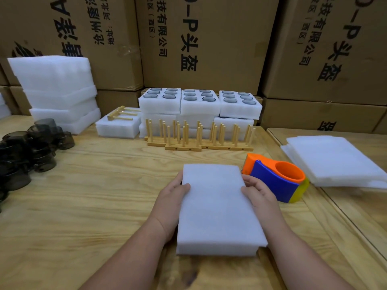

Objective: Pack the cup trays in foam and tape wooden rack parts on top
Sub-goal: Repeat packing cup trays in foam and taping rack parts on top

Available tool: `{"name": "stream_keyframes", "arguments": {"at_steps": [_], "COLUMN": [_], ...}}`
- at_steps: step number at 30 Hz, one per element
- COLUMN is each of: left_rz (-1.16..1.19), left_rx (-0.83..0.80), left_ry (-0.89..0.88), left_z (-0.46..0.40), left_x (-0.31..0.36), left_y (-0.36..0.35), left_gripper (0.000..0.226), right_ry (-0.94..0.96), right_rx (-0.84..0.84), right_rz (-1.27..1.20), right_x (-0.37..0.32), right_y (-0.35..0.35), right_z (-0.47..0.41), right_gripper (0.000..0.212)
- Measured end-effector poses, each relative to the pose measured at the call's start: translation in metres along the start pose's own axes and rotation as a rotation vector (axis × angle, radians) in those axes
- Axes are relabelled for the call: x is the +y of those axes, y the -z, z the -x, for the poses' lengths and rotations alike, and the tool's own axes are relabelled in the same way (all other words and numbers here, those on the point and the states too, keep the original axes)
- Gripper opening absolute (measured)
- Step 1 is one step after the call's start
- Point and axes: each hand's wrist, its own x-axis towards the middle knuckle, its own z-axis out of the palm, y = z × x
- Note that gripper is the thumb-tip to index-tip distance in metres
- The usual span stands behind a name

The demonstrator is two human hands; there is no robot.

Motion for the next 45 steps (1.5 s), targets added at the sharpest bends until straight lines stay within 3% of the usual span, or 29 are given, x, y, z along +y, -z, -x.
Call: {"name": "stream_keyframes", "arguments": {"at_steps": [33, 37, 42, 45], "left_rz": [0.006, 0.065, 0.218, 0.187], "left_rx": [0.012, 0.051, 0.142, 0.175], "left_ry": [-0.048, -0.047, -0.002, -0.006], "left_z": [-0.004, -0.008, -0.03, -0.049], "left_x": [-0.007, -0.01, -0.007, 0.001], "left_y": [0.006, 0.008, 0.015, 0.023], "left_gripper": [0.033, 0.025, 0.032, 0.034], "right_ry": [0.02, 0.017, -0.01, -0.055], "right_rx": [0.037, 0.036, 0.035, 0.069], "right_rz": [0.064, 0.068, 0.128, -0.013], "right_x": [-0.003, -0.005, -0.002, 0.004], "right_y": [-0.004, -0.002, 0.004, 0.007], "right_z": [-0.004, -0.007, -0.016, -0.022], "right_gripper": [0.026, 0.025, 0.022, 0.026]}}
